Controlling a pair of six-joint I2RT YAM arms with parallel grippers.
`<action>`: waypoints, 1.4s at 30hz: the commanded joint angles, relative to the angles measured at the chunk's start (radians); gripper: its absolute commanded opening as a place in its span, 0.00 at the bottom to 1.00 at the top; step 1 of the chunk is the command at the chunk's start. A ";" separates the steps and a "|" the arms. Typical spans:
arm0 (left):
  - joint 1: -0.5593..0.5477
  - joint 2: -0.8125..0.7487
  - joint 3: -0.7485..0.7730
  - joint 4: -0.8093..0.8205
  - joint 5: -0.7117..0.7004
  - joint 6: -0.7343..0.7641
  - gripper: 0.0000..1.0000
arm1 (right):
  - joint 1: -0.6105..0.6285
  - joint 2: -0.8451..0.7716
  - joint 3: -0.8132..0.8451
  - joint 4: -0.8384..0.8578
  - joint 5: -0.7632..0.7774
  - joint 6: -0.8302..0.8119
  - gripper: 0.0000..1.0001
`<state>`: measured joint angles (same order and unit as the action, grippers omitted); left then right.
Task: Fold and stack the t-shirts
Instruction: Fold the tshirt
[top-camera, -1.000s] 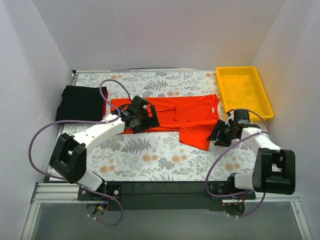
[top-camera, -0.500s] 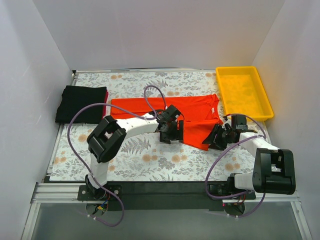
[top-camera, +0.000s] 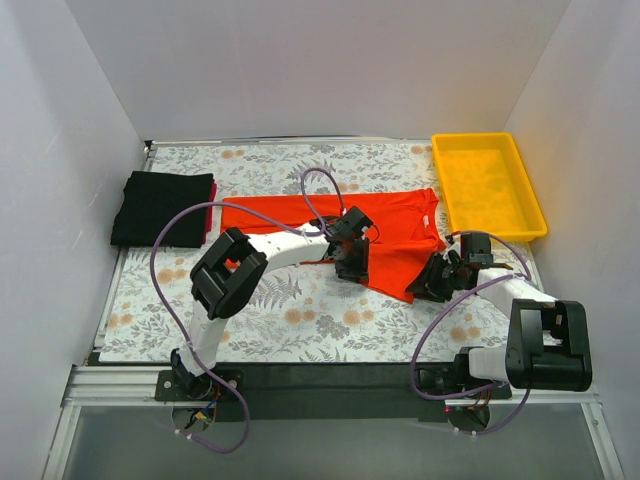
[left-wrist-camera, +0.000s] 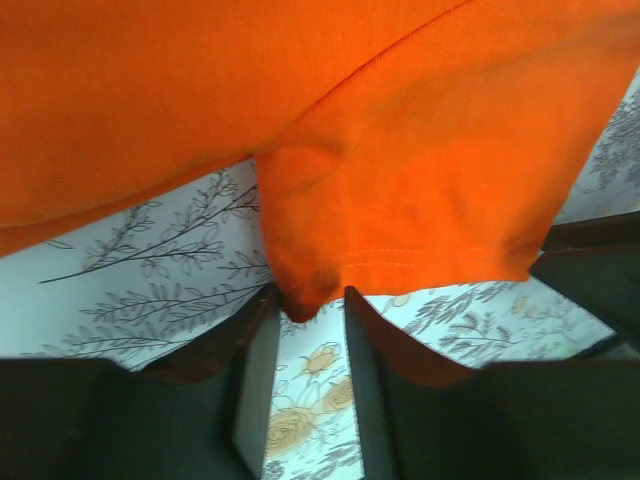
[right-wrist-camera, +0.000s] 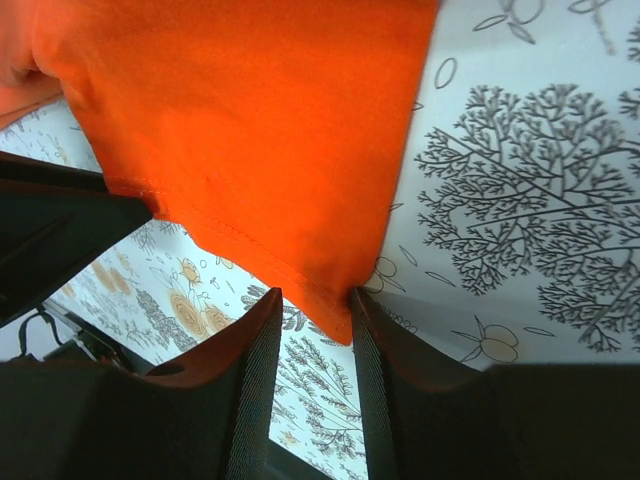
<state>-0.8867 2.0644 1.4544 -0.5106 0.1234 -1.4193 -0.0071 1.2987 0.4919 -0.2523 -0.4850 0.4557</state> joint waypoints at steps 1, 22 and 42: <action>-0.018 0.031 0.011 -0.020 0.010 0.013 0.27 | 0.036 0.016 -0.035 -0.036 0.088 -0.012 0.35; 0.031 -0.076 0.063 -0.011 -0.041 -0.007 0.00 | 0.164 -0.015 0.294 -0.180 0.348 -0.061 0.01; 0.245 0.151 0.409 0.095 0.085 0.054 0.00 | 0.159 0.494 0.985 -0.193 0.304 -0.201 0.01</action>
<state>-0.6525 2.2013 1.8122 -0.4530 0.1772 -1.3853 0.1566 1.7668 1.3930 -0.4477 -0.1692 0.3130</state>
